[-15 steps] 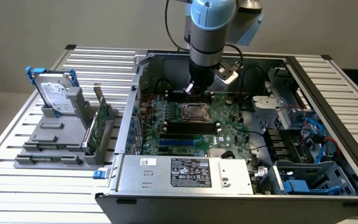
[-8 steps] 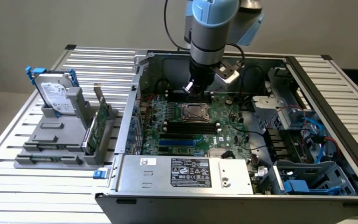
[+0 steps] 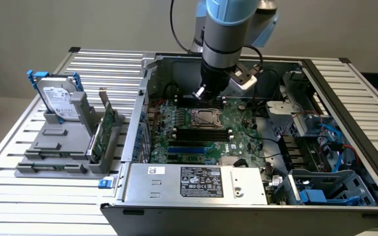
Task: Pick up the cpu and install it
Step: 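Install the first cpu locking lever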
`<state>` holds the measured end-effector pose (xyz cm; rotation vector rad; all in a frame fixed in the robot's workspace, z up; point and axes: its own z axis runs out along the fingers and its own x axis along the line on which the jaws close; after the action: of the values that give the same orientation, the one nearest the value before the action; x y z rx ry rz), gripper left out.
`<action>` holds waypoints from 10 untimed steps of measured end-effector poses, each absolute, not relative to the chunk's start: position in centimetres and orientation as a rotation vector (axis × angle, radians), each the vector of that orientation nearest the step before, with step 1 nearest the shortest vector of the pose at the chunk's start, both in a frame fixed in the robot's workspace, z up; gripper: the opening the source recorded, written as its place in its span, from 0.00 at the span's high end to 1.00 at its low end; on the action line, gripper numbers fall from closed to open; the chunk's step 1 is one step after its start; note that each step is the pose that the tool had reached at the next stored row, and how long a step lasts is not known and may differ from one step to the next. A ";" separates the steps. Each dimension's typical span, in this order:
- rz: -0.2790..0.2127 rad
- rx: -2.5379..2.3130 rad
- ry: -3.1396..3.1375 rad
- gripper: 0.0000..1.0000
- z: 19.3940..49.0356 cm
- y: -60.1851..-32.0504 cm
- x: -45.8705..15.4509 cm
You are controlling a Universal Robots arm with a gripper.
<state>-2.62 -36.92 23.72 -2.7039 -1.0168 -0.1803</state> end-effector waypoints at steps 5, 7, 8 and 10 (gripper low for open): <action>-0.168 -2.703 -1.011 0.89 24.7 -38.5 -2.6; -0.158 -2.702 -1.008 0.89 24.9 -39.0 -2.6; -0.152 -2.702 -1.005 0.89 25.0 -39.2 -2.6; -0.141 -2.701 -1.000 0.89 25.0 -39.6 -2.6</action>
<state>-2.62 -39.58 25.00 -2.7014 -1.0004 -0.1406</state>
